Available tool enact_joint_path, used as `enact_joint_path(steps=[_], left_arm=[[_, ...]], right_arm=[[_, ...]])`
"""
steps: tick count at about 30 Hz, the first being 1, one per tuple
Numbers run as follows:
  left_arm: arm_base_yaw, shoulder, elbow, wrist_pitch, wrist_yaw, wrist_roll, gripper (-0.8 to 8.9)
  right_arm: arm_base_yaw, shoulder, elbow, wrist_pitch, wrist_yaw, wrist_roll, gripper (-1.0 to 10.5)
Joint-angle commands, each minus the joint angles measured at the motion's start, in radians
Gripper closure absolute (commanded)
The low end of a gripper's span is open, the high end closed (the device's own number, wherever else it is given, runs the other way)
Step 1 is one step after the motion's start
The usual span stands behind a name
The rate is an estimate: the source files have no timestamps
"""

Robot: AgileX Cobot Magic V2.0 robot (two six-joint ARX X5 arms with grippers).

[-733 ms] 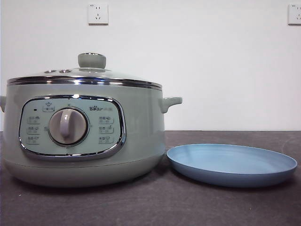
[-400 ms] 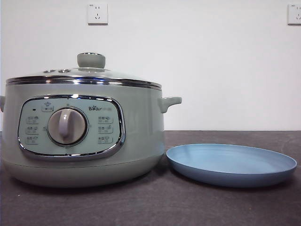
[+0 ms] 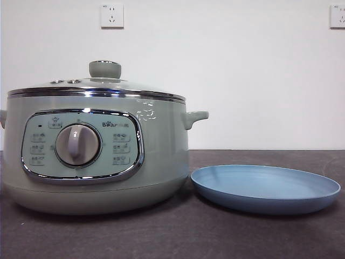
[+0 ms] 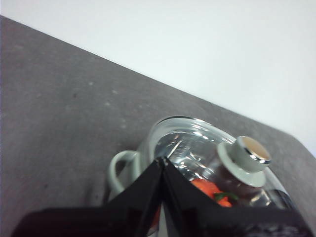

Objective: Take the pumpkin out from the steamer,put the pumpkin in the blue plate,close the lid

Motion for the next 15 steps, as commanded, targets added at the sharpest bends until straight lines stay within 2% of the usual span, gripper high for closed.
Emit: enact_joint_path(steps=[1, 4, 10, 15], left_arm=[[0.003, 0.111, 0.082, 0.004, 0.055, 0.109, 8.22], [0.003, 0.227, 0.180, -0.003, 0.133, 0.164, 8.22], [0.001, 0.444, 0.381, -0.069, 0.313, 0.215, 8.22], [0.001, 0.558, 0.492, -0.081, 0.457, 0.213, 8.17]], right_arm=[[0.000, 0.088, 0.093, 0.008, -0.057, -0.085, 9.6], [0.000, 0.185, 0.193, -0.011, -0.126, -0.152, 9.6], [0.000, 0.391, 0.388, -0.086, -0.281, -0.330, 9.6], [0.000, 0.530, 0.498, -0.165, -0.436, -0.355, 9.4]])
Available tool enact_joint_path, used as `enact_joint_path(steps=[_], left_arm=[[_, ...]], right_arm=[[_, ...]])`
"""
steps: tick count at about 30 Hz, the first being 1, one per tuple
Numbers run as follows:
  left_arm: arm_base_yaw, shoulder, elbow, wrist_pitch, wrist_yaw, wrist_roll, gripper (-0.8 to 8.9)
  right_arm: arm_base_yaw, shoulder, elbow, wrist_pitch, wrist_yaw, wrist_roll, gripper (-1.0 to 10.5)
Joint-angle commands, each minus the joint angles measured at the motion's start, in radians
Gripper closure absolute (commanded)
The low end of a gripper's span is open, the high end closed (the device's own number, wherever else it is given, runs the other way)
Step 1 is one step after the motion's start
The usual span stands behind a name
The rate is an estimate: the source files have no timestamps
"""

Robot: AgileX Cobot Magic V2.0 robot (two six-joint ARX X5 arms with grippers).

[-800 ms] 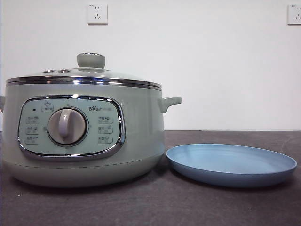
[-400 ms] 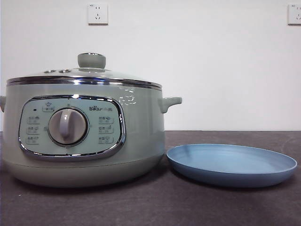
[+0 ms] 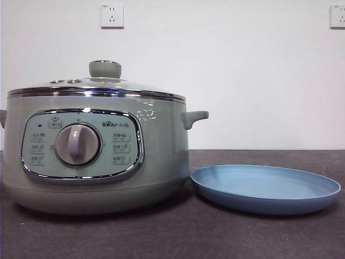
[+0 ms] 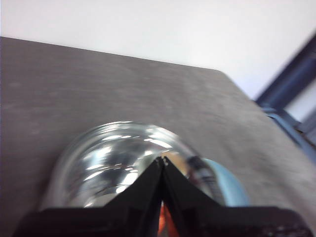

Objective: Take the pumpkin out from the steamer,put the pumpkin in the blue plate,close the lid

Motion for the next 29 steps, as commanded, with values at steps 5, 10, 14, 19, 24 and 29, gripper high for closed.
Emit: enact_joint_path(steps=[5, 10, 14, 19, 24, 29], left_arm=[[-0.006, 0.058, 0.062, 0.002, 0.080, 0.018, 7.37], [-0.028, 0.059, 0.062, 0.001, 0.022, -0.010, 3.31], [-0.077, 0.061, 0.063, 0.008, -0.036, -0.011, 3.10], [-0.186, 0.113, 0.118, -0.051, -0.166, 0.061, 3.10], [-0.333, 0.241, 0.257, -0.219, -0.364, 0.183, 3.11], [-0.437, 0.375, 0.358, -0.286, -0.468, 0.234, 3.11]], right_arm=[[0.001, 0.105, 0.045, -0.030, -0.115, -0.043, 7.1], [0.001, 0.116, 0.045, -0.056, -0.105, -0.043, 4.5], [0.001, 0.116, 0.045, -0.060, -0.084, -0.042, 4.4], [0.002, 0.116, 0.045, -0.060, -0.085, -0.041, 4.4], [0.002, 0.116, 0.045, -0.063, -0.084, -0.041, 4.4], [0.002, 0.116, 0.045, -0.064, -0.085, -0.042, 4.4]])
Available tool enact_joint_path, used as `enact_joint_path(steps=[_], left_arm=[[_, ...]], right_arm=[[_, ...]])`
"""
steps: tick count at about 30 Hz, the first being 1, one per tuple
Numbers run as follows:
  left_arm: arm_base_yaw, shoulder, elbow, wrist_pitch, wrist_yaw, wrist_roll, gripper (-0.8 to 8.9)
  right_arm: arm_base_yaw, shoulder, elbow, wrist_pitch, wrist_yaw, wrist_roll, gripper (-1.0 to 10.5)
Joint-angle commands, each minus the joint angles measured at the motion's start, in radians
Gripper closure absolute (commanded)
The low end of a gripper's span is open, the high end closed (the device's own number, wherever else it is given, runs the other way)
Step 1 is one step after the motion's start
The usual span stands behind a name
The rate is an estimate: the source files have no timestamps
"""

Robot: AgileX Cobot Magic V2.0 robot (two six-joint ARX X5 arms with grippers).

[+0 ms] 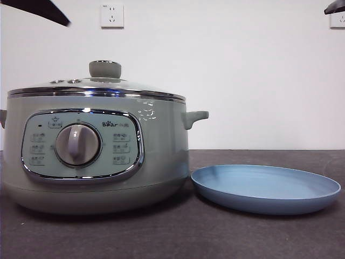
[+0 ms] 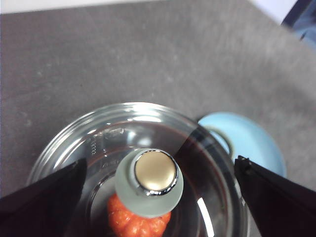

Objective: Take the pumpkin out from the steamer,put the pumpkin in the blue plate,close the lid

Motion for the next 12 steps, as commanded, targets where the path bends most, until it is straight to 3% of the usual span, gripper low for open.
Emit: enact_joint_path(steps=[1, 6, 12], left_arm=[[-0.049, 0.077, 0.041, -0.022, -0.042, 0.057, 3.11], [-0.100, 0.181, 0.068, -0.039, -0.139, 0.075, 3.11], [-0.104, 0.246, 0.068, -0.058, -0.148, 0.075, 3.11]], right_arm=[[0.002, 0.001, 0.003, 0.003, 0.003, -0.010, 4.4], [0.001, 0.001, 0.003, -0.005, 0.003, -0.011, 4.4], [0.002, 0.001, 0.003, -0.013, 0.003, -0.011, 4.4]])
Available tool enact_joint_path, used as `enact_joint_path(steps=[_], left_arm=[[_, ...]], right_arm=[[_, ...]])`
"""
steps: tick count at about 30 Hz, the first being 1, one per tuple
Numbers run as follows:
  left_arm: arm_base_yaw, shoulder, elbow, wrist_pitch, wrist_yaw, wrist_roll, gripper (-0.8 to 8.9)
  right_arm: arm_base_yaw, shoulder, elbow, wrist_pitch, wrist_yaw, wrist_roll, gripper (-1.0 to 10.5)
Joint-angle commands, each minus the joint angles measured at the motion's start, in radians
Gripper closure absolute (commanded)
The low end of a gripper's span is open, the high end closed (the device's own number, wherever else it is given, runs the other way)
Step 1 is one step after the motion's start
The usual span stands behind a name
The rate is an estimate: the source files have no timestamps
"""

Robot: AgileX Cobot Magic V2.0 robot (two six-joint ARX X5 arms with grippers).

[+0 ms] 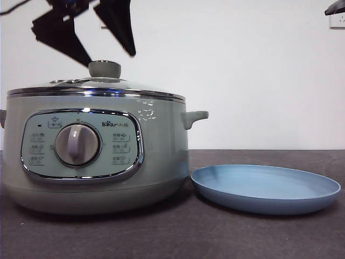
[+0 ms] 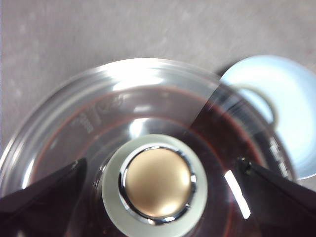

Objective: Take the pumpkin out from the steamer,put the pumpkin in the blue plate,close the lid

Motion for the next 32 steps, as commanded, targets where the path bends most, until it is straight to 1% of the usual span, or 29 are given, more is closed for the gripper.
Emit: enact_joint_path(steps=[1, 4, 7, 10, 14, 20, 21, 29, 32], left_arm=[[-0.002, 0.016, 0.001, -0.012, -0.001, 0.016, 3.11], [-0.002, 0.021, 0.001, -0.020, -0.002, 0.017, 3.12], [-0.002, 0.021, 0.001, -0.014, -0.003, 0.019, 3.35], [-0.002, 0.022, 0.001, -0.016, -0.014, 0.019, 4.36], [-0.002, 0.023, 0.001, -0.018, -0.013, 0.030, 5.23], [-0.002, 0.023, 0.001, -0.022, -0.013, 0.064, 8.16], [-0.002, 0.023, 0.001, -0.022, -0.013, 0.069, 8.26], [-0.002, 0.019, 0.006, 0.009, -0.018, 0.070, 8.22], [-0.002, 0.010, 0.027, 0.010, -0.019, 0.070, 8.22]], right_arm=[[0.002, 0.001, 0.003, -0.003, 0.003, -0.011, 4.4], [0.001, 0.001, 0.003, -0.007, 0.003, -0.011, 4.4], [0.001, 0.001, 0.003, -0.008, 0.004, -0.011, 4.4], [0.001, 0.001, 0.003, -0.008, 0.003, -0.011, 4.4], [0.001, 0.001, 0.003, -0.008, 0.003, -0.011, 4.4], [0.001, 0.001, 0.003, -0.018, 0.003, -0.011, 4.4], [0.001, 0.001, 0.003, -0.019, 0.003, -0.011, 4.4], [0.001, 0.001, 0.003, -0.018, 0.004, -0.010, 4.4], [0.001, 0.001, 0.003, -0.019, 0.003, 0.011, 4.4]])
